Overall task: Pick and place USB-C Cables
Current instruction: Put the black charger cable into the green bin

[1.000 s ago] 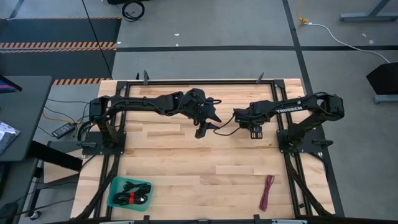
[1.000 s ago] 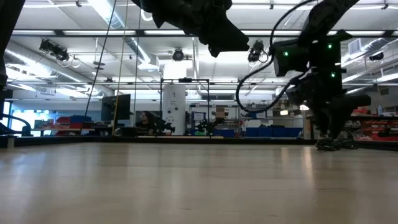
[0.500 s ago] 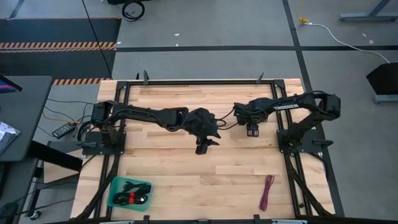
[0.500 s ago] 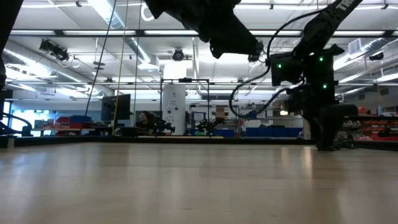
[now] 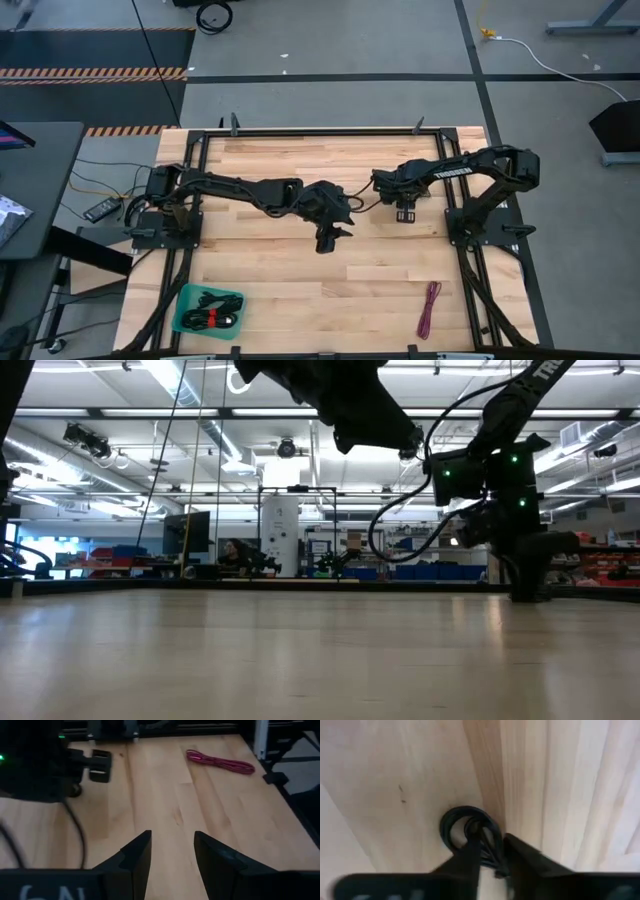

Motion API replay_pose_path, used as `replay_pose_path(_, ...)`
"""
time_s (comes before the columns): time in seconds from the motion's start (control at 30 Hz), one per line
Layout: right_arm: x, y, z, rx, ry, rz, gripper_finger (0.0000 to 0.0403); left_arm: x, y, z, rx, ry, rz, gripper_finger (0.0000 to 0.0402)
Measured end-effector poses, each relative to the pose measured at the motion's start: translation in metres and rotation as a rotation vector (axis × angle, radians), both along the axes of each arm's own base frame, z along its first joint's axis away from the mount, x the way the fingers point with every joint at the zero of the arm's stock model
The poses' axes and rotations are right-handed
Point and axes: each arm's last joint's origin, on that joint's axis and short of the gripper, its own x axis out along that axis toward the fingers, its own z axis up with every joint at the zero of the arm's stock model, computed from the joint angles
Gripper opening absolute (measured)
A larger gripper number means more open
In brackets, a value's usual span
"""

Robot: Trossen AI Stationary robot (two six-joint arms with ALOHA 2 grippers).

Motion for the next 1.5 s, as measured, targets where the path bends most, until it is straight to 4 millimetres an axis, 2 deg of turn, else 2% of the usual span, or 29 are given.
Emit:
replay_pose_path(0.1,0.000,0.001,0.000,0.006,-0.001,-0.017,0.0020,-0.001,0.001,-0.001,0.014,0.016,0.020,0.0155)
replay_pose_path(0.3,0.004,0.004,0.010,0.013,0.028,-0.011,0.0009,-0.002,0.002,-0.004,0.033,0.045,0.042,0.0156)
replay_pose_path(0.53,0.032,0.014,0.068,-0.020,-0.118,0.031,0.0008,-0.006,0.004,-0.009,0.055,0.110,0.074,0.0156)
replay_pose_path(0.77,0.048,0.046,0.126,0.025,-0.393,0.138,0.0008,-0.013,0.006,-0.016,0.090,0.213,0.139,0.0156)
replay_pose_path(0.9,0.051,0.065,0.146,0.056,-0.561,0.202,0.0008,-0.017,0.006,-0.017,0.107,0.260,0.157,0.0156)
replay_pose_path(1.0,0.054,0.077,0.152,0.088,-0.639,0.242,0.0008,-0.021,0.006,-0.016,0.140,0.292,0.178,0.0156)
replay_pose_path(1.1,0.056,0.085,0.153,0.094,-0.659,0.272,0.0008,-0.018,0.005,-0.015,0.145,0.256,0.169,0.0156)
replay_pose_path(1.27,0.057,0.093,0.157,0.101,-0.706,0.300,0.0008,-0.009,-0.016,-0.010,0.162,0.112,0.105,0.0156)
replay_pose_path(1.43,0.047,0.102,0.186,0.087,-0.796,0.335,0.0008,-0.004,-0.023,0.000,0.234,0.019,0.088,0.0156)
replay_pose_path(1.5,0.042,0.102,0.200,0.047,-0.838,0.342,0.0008,-0.003,-0.024,0.010,0.241,-0.062,0.084,0.0156)
